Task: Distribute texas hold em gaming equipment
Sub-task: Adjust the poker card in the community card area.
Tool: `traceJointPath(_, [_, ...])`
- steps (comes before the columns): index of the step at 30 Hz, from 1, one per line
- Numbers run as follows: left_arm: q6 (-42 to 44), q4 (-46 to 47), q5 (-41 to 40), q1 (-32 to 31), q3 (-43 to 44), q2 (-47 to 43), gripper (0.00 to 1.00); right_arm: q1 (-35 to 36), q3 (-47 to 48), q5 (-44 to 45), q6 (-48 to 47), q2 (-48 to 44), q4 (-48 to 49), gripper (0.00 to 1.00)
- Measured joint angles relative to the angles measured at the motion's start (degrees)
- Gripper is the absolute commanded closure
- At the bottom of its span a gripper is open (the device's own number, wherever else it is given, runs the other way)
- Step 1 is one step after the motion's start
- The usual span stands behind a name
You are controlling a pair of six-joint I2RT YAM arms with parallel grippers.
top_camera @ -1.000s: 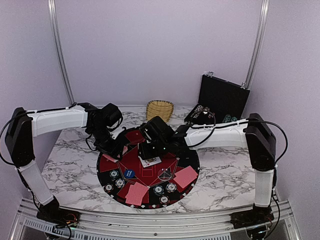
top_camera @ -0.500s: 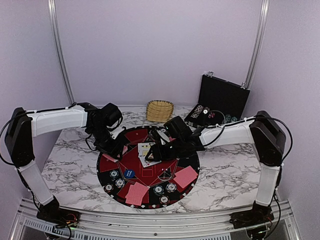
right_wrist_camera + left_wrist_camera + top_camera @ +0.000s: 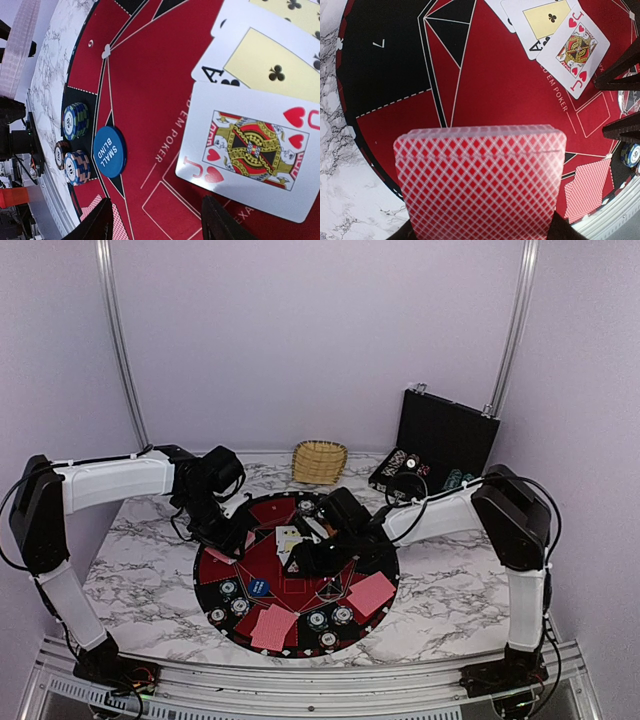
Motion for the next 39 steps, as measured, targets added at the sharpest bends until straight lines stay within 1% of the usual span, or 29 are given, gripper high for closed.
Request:
traceJointPath(17, [0.02, 0.00, 0.00, 0.00, 0.00, 0.00, 0.63, 0.48, 6.03, -0.83, 1.40, 5.05, 1.38, 0.41])
traceJointPath(25, [0.00, 0.00, -0.04, 0.00, -0.02, -0.24, 0.63, 0.66, 6.29, -0.39, 1.36, 4.70, 0.48, 0.41])
traceJointPath(27, [-0.04, 0.00, -0.07, 0.07, -0.04, -0.55, 0.63, 0.66, 6.32, 0.39, 1.07, 3.85, -0.72, 0.39])
traceJointPath(31, [-0.31, 0.02, -0.09, 0.55, -0.37, -1.09, 0.63, 0.17, 8.35, 4.83, -0.92, 0.57, -5.46, 0.35])
traceJointPath(36, [-1.11, 0.42, -0.39, 1.84, -0.61, -1.09, 0.63, -1.29, 17.64, 13.29, -5.35, -0.24, -12.63, 0.26])
traceJointPath(39, [-1.51, 0.87, -0.55, 2.54, -0.61, -1.09, 0.63, -2.10, 23.82, 19.65, -7.85, 0.87, -17.16, 0.25])
